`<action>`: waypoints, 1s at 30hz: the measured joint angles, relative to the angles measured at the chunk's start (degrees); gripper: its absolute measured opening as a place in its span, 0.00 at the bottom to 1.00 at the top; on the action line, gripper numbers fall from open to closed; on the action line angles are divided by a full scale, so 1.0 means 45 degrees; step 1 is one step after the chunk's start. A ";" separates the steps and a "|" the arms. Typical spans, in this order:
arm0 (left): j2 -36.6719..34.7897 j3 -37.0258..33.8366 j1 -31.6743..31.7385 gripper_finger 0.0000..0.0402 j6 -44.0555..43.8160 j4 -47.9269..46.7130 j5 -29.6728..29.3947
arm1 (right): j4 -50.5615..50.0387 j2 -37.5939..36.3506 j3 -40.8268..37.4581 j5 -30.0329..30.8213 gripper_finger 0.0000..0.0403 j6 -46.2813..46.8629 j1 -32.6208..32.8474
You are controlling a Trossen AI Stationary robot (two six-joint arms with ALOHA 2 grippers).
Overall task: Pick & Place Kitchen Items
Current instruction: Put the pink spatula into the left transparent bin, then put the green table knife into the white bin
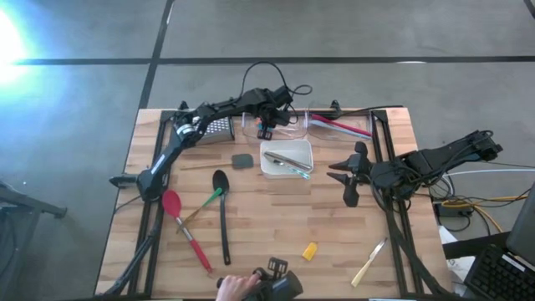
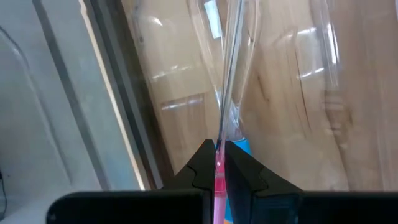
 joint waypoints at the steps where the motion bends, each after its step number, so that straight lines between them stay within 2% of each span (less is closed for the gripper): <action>1: 0.0021 0.0000 0.0023 0.05 -0.0012 -0.0001 0.0008 | 0.0000 0.0000 0.0000 0.0000 0.24 0.0000 0.0000; 6: 0.0082 -0.0065 0.0057 0.05 -0.0240 0.0004 0.0135 | 0.0005 0.0005 0.0000 -0.0005 0.24 0.0000 0.0000; 10: 0.0082 -0.0083 0.0057 0.15 -0.0295 0.0006 -0.0133 | 0.0005 0.0005 0.0000 -0.0009 0.25 0.0000 0.0000; 14: 0.0082 -0.0087 0.0021 0.26 -0.0590 -0.0003 -0.1321 | 0.0005 0.0005 0.0000 -0.0012 0.25 0.0044 0.0000; 19: -0.0092 0.0060 -0.0226 0.35 -0.0926 -0.0699 -0.2961 | 0.0010 0.0005 0.0000 -0.0024 0.23 0.0058 0.0005; 25: -0.1628 0.0146 -0.0798 0.40 -0.1726 -0.0930 -0.3202 | 0.0055 0.0005 0.0000 -0.0031 0.21 0.0092 0.0010; 30: -0.3507 0.0083 -0.1572 0.39 -0.4275 -0.1101 -0.2747 | 0.0111 0.0005 0.0000 -0.0038 0.21 0.0092 0.0010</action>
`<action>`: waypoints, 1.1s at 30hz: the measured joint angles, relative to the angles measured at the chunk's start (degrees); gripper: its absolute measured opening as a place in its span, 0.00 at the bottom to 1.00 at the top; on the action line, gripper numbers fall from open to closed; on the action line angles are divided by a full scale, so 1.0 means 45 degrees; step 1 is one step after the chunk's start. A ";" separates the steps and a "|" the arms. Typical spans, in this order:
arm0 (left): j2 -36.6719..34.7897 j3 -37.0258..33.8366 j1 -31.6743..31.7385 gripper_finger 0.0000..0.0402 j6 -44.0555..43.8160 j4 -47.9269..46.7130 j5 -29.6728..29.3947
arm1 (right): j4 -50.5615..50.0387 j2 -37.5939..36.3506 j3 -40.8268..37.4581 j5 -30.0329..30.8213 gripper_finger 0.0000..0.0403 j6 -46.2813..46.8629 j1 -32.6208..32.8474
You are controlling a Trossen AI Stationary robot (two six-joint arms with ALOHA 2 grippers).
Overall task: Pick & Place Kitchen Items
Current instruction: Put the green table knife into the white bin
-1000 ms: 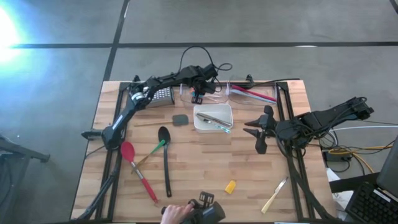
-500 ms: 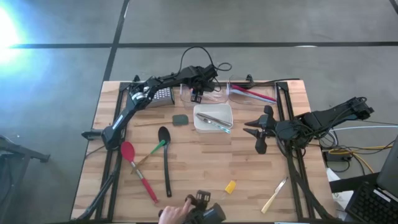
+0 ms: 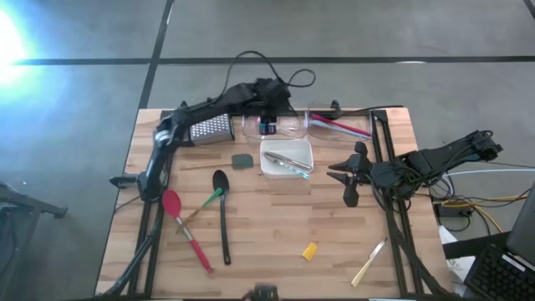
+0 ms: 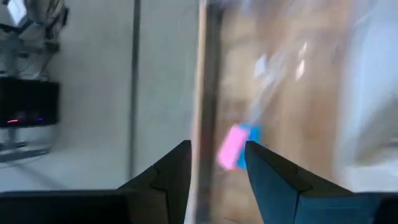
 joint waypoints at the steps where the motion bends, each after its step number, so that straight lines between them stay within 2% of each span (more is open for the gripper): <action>1: -0.0367 -0.0010 -0.0201 0.38 -0.0453 -0.0157 0.0407 | 0.0004 0.0000 0.0000 0.0004 0.21 0.0000 0.0000; 4: -0.1497 -0.0066 -0.0891 0.37 -0.1292 -0.0304 0.2061 | 0.0061 0.0010 0.0000 0.0000 0.22 0.0000 0.0000; 6: -0.2200 -0.0256 -0.1501 0.36 -0.1651 -0.0325 0.2645 | 0.0116 0.0010 0.0000 -0.0001 0.23 0.0004 0.0000; 15: -0.5362 -0.2148 -0.5386 0.31 -0.3135 -0.0357 0.2587 | 0.0392 0.0005 0.0000 -0.0118 0.24 0.0005 0.0005; 19: -0.6739 -0.3343 -0.7213 0.31 -0.4382 -0.0357 0.2149 | 0.0395 0.0000 0.0000 -0.0118 0.23 0.0005 0.0000; 25: -0.8688 -0.5396 -0.9486 0.30 -0.6702 -0.0343 0.0483 | 0.0395 0.0000 0.0000 -0.0113 0.20 0.0004 0.0000; 33: -1.0597 -0.8372 -1.1264 0.30 -1.0585 -0.0238 -0.1612 | 0.0395 -0.0005 0.0000 -0.0113 0.21 0.0000 0.0000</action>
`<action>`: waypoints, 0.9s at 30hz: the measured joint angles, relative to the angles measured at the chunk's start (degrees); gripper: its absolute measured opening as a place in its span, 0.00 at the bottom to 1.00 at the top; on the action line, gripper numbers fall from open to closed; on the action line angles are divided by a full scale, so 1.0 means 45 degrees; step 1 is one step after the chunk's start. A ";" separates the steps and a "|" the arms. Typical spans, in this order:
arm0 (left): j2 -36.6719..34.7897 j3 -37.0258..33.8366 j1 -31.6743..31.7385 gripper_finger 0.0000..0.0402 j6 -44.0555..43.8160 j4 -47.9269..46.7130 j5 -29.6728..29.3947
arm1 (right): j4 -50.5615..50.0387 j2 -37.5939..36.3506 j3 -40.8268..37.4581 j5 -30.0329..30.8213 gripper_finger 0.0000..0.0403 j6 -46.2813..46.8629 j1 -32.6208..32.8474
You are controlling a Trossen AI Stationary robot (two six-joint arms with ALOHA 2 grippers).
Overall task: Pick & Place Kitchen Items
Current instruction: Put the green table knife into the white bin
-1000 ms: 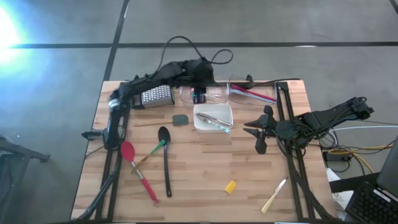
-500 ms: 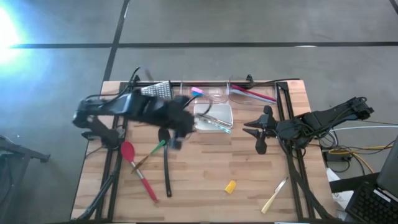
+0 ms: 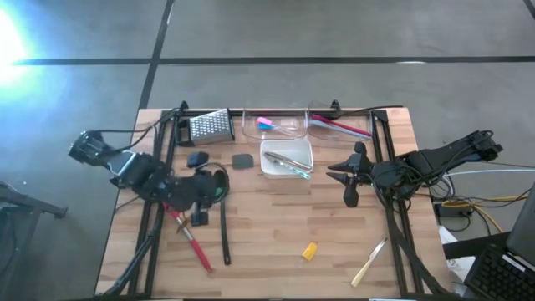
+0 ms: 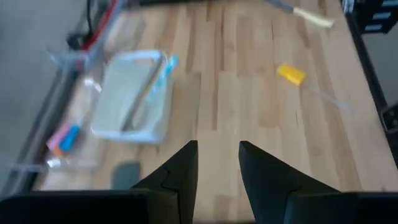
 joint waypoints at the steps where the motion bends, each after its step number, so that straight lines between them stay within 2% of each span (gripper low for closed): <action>1: -0.0151 -0.0411 -0.0088 0.30 -0.0363 0.0007 -0.0002 | 0.0000 0.0000 0.0000 0.0000 0.21 0.0000 0.0000; 9: -0.0957 -0.3796 0.0039 0.30 -0.4307 0.0012 -0.0082 | 0.0297 0.0000 0.0000 0.0005 0.23 -0.0010 0.0000; 12: -0.1028 -0.4911 0.0244 0.30 -0.5790 -0.0099 0.0579 | 0.0417 -0.0009 0.0000 0.0005 0.22 -0.0049 0.0000; 15: -0.1016 -0.5838 0.0418 0.30 -0.6328 -0.0110 0.1533 | 0.0440 -0.0010 0.0000 0.0005 0.21 -0.0049 0.0000; 19: -0.1011 -0.6921 0.0789 0.33 -0.6867 -0.0185 0.1696 | 0.0600 -0.0010 0.0000 0.0010 0.20 -0.0051 0.0000; 27: -0.1007 -0.8720 0.1699 0.50 -0.7407 -0.0366 0.3066 | 0.0782 -0.0010 0.0000 0.0010 0.22 -0.0034 0.0000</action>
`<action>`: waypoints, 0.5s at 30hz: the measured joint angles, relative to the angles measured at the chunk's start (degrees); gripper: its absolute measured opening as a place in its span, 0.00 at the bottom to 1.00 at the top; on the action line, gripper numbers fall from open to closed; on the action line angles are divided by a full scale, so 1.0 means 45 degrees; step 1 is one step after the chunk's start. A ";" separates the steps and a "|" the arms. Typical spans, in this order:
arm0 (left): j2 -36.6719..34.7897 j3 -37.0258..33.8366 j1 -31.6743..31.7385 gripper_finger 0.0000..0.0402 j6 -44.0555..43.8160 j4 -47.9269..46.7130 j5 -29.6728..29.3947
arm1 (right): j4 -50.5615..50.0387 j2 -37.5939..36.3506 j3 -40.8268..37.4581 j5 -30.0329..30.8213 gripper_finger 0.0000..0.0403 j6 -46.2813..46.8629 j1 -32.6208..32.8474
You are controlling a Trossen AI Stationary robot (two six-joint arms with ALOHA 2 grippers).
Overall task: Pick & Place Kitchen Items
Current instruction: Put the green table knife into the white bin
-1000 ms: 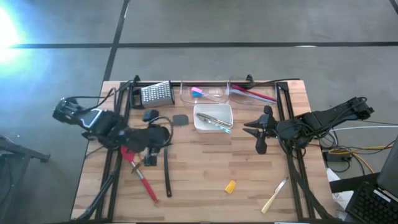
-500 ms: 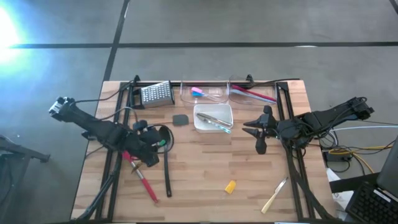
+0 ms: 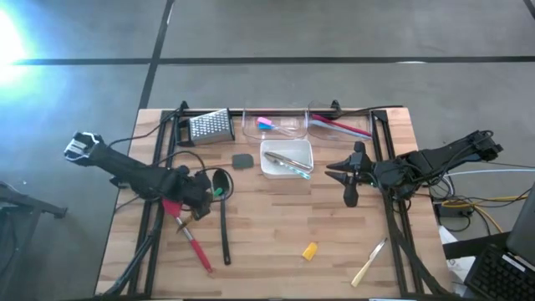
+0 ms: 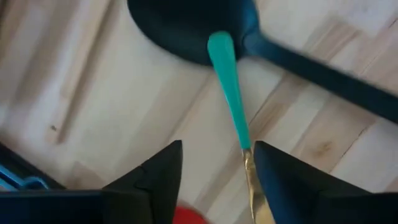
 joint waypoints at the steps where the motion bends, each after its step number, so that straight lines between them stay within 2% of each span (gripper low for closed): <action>1: 0.0000 -0.0182 0.0061 0.52 -0.0042 0.0146 0.0208 | 0.0000 0.0000 0.0000 0.0000 0.23 0.0000 0.0000; 9: 0.0019 -0.1482 0.0242 0.55 -0.0412 0.2149 0.1632 | -0.0005 0.0000 0.0000 0.0005 0.21 -0.0005 0.0000; 15: 0.0029 -0.2200 0.0252 0.55 -0.0913 0.2633 0.1710 | -0.0006 0.0000 0.0000 0.0015 0.19 -0.0010 0.0000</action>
